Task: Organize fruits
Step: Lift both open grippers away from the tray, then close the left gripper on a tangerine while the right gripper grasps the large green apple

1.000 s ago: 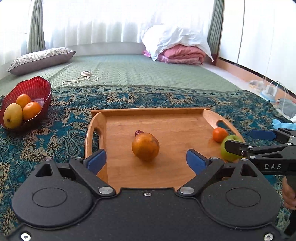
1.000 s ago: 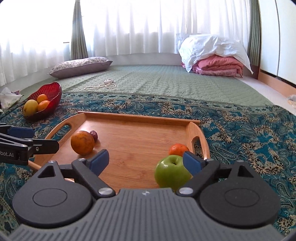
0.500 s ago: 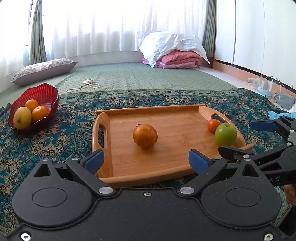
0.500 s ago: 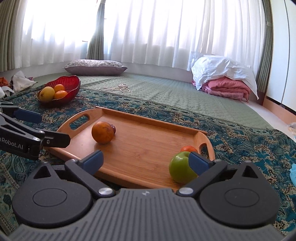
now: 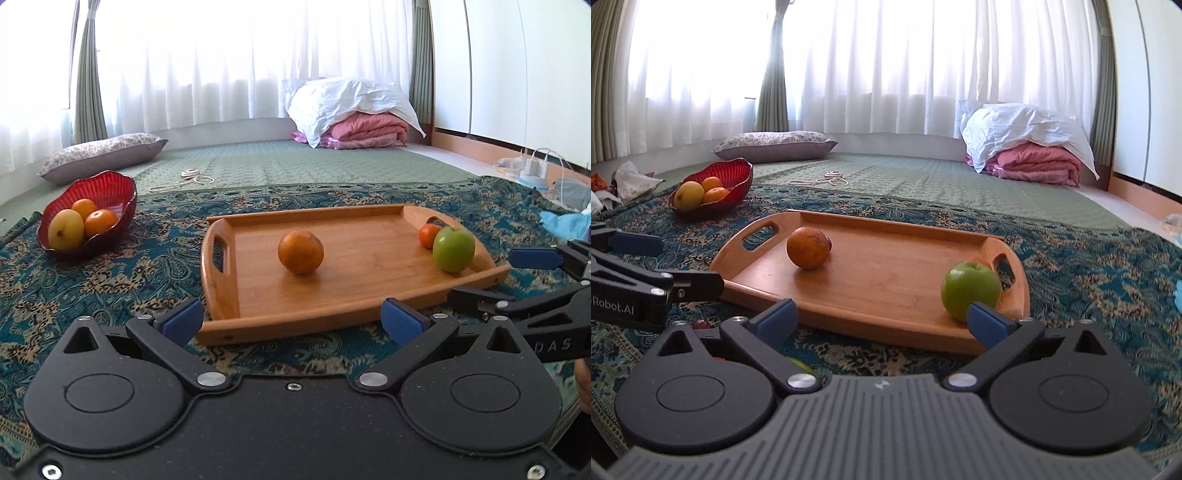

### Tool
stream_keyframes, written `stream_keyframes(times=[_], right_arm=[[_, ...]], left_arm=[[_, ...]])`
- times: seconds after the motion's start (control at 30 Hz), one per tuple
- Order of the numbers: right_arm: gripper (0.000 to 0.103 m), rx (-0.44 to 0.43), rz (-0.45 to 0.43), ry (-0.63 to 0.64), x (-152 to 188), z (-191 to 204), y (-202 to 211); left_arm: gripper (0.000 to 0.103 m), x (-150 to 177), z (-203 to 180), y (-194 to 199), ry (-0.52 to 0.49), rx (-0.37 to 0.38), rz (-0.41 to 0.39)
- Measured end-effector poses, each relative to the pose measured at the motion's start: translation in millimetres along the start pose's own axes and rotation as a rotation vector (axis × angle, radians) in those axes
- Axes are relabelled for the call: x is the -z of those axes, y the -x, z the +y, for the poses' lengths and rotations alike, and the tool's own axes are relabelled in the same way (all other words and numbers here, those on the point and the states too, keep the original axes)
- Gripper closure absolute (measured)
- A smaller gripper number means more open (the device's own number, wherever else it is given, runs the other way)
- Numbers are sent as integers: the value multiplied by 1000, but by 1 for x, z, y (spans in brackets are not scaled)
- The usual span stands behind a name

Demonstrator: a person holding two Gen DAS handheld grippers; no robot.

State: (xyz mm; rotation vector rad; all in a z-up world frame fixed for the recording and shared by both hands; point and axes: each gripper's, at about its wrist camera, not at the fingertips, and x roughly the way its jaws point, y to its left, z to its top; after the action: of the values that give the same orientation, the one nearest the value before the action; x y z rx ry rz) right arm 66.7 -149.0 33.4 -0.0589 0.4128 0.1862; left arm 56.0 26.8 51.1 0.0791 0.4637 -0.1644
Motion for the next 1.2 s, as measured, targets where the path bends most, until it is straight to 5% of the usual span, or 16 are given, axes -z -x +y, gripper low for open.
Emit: stream_keyframes(times=[0.7, 0.77, 0.93, 1.2], right_arm=[[0, 10, -49, 18, 33, 26, 27], [0, 7, -49, 13, 34, 27, 28], [0, -18, -43, 11, 38, 32, 30], [2, -45, -25, 33, 45, 39, 33]], left_arm=[[1, 45, 0, 9, 13, -7, 37], [6, 45, -1, 11, 18, 11, 36], [37, 43, -4, 14, 31, 60, 50], [55, 36, -6, 14, 58, 145, 59]])
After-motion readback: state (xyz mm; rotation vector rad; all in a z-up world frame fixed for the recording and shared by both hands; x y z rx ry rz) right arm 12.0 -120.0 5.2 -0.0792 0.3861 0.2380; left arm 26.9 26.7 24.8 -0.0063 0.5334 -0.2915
